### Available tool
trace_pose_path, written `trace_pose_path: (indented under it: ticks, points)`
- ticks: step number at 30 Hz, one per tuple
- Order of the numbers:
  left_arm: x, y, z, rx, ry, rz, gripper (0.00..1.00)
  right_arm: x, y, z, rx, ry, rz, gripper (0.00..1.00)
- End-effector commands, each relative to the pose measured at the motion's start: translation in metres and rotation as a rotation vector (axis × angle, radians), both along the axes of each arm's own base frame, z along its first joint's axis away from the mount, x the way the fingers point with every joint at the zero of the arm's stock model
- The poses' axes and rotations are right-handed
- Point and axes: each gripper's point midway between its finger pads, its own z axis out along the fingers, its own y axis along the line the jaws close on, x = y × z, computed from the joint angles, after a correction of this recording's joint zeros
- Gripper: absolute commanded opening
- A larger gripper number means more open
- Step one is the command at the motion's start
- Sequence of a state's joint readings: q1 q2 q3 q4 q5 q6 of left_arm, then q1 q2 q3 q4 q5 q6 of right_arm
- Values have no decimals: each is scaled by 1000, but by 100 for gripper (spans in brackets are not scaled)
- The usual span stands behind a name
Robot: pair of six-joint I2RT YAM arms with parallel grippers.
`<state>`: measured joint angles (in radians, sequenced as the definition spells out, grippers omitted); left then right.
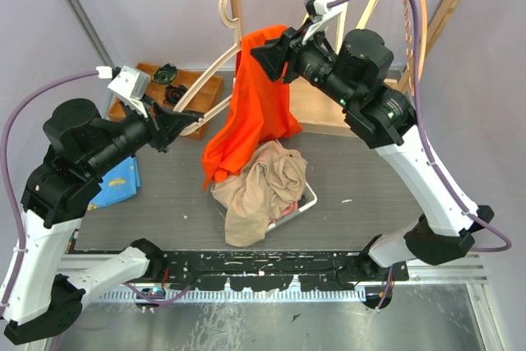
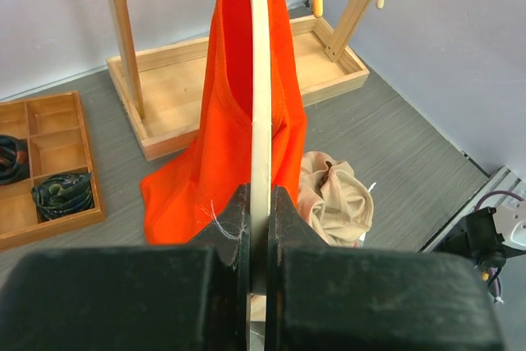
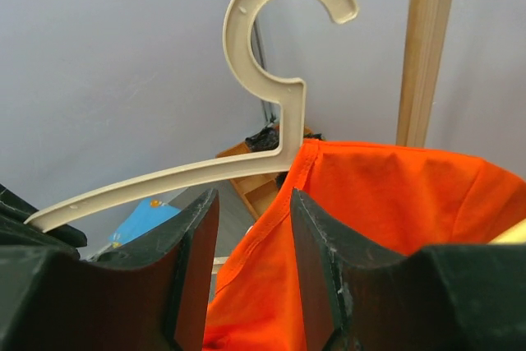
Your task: Remove the t-shirt from the hanger
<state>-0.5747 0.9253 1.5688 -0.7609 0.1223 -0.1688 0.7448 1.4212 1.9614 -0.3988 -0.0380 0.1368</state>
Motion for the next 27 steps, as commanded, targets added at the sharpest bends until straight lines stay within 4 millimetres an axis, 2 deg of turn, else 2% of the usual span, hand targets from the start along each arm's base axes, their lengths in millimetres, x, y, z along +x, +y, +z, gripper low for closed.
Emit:
trace_pose_path:
  ticks: [1,10,27]
  points:
    - [-9,1,43,-89,-122,-24,0,-7,13,7,39,20,76,46]
    - [-13,0,51,-116,-139,-40,0,8,33,-20,23,113,93,46]
    - [-33,2,59,-156,-160,-82,0,29,31,-31,0,136,6,41]
